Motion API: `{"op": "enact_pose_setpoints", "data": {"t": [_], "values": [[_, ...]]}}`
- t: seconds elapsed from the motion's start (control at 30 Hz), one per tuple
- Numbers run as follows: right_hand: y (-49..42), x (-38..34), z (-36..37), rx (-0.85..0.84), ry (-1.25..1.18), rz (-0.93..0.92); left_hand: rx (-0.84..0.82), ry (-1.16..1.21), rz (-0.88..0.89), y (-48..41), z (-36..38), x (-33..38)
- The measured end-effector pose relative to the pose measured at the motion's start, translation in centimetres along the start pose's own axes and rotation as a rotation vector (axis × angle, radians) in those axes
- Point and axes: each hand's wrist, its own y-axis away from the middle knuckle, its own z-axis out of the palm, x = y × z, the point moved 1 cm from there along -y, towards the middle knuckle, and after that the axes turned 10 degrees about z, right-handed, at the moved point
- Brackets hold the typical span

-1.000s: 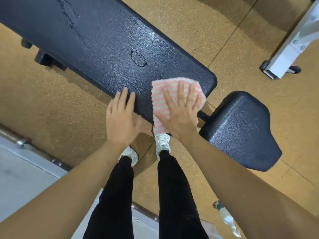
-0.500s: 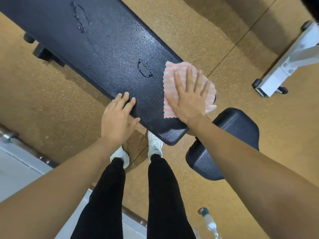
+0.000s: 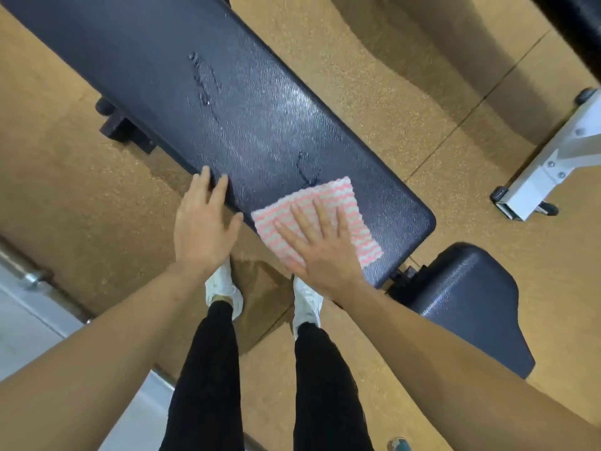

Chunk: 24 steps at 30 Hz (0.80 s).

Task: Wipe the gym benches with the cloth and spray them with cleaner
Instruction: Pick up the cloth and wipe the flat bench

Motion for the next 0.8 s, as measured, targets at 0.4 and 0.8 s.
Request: {"op": "enact_pose_setpoints", "data": {"t": [0.4,0.8], "values": [[-15.2,4.9,-6.9,0.009,-0.048,0.418,-0.053,-0.073,0.139,-2.3,-1.6,-2.6],[-10.0,-3.7,-3.8,-0.045,-0.003,0.201,-0.082,0.094,0.133,-2.3,-2.6,-4.2]]}}
